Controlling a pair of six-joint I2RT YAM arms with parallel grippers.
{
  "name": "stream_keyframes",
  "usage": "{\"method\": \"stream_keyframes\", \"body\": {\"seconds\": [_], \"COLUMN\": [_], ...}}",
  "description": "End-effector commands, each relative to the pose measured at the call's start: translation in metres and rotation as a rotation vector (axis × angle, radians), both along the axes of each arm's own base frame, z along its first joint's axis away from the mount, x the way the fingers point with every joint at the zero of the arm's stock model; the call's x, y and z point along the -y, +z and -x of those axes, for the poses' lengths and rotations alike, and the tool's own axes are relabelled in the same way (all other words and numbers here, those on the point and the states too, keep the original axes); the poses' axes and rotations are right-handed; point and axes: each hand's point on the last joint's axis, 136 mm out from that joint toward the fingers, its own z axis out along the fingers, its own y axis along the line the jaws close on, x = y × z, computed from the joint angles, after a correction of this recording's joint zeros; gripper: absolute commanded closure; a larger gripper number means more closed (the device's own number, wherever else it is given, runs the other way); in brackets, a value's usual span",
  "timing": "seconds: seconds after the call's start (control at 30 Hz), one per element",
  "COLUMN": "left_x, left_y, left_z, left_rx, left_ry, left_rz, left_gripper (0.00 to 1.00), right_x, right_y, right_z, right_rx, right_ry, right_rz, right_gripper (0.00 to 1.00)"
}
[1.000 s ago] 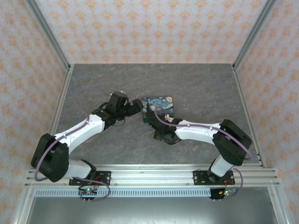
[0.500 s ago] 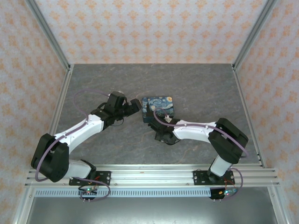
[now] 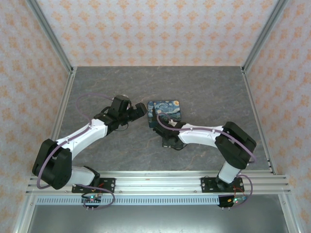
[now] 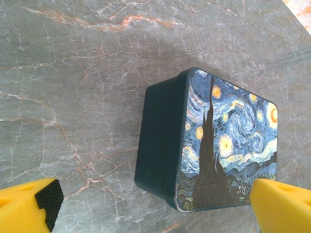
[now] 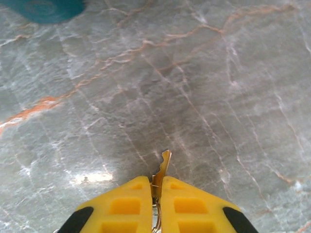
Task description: Unlock a padlock with a key
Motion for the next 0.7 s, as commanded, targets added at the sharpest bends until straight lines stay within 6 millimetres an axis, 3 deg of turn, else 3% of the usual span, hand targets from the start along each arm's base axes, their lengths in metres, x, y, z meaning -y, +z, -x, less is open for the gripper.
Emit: {"method": "stream_keyframes", "body": {"seconds": [0.0,0.07,0.33,0.67], "left_x": [-0.003,-0.004,-0.004,0.002], "left_y": [0.002,0.001,-0.001,-0.006], "left_z": [0.002,0.003,0.006,0.009], "left_rx": [0.004,0.002,-0.014,-0.035], "left_ry": [0.013,0.012,0.011,0.008], "left_rz": [0.014,0.014,0.014,0.050], "left_gripper": [0.00,0.00,0.00,0.00], "right_x": [-0.011,-0.013,-0.019,-0.008], "right_y": [-0.005,-0.002,0.011,0.027], "right_z": [0.002,0.003,0.011,0.017], "right_rx": [0.003,0.008,0.011,0.050], "right_ry": [0.137,0.176,0.319,0.414], "right_rz": [-0.041,-0.063,-0.215,-0.293], "right_gripper": [0.95,1.00,1.00,1.00]}}
